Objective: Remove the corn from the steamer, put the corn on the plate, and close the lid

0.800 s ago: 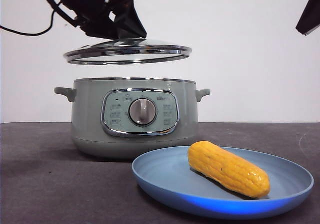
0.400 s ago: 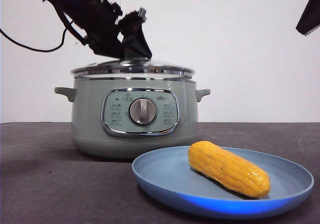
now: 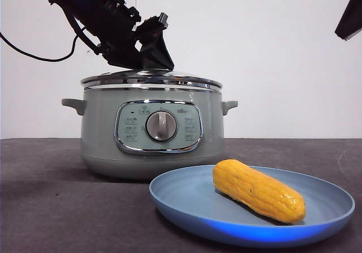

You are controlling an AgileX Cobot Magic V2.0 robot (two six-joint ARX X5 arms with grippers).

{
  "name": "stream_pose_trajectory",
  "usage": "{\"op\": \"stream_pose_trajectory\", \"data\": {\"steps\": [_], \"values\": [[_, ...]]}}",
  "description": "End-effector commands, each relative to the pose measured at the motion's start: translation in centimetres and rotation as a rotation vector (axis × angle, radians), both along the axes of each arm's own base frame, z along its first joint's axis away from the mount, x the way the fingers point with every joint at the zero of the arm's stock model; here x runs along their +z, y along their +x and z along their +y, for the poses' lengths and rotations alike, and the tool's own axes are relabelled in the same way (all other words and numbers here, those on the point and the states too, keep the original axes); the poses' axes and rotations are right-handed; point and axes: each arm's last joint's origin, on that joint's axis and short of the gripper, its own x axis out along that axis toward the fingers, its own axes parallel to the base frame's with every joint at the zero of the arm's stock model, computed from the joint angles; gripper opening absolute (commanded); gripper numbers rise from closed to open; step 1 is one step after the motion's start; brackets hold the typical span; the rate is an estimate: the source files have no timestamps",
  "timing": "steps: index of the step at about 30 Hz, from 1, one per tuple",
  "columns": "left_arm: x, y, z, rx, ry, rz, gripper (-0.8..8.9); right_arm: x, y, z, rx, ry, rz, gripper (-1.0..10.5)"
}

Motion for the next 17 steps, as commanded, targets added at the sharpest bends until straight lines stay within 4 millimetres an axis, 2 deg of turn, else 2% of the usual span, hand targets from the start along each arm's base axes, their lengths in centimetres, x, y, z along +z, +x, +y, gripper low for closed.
{"op": "stream_pose_trajectory", "data": {"steps": [1,11,17], "values": [[-0.3,0.6,-0.4,-0.008,-0.007,-0.025,-0.09,0.1,0.0,0.0,-0.001,0.01,-0.002,4.8],[-0.7,0.8,-0.4,0.007,0.022,-0.027,-0.09,0.1,0.0,0.0,-0.001,0.009,-0.002,4.8],[-1.8,0.7,-0.3,0.007,0.088,0.036,-0.09,0.1,0.0,0.0,-0.001,0.009,-0.002,4.8]]}}
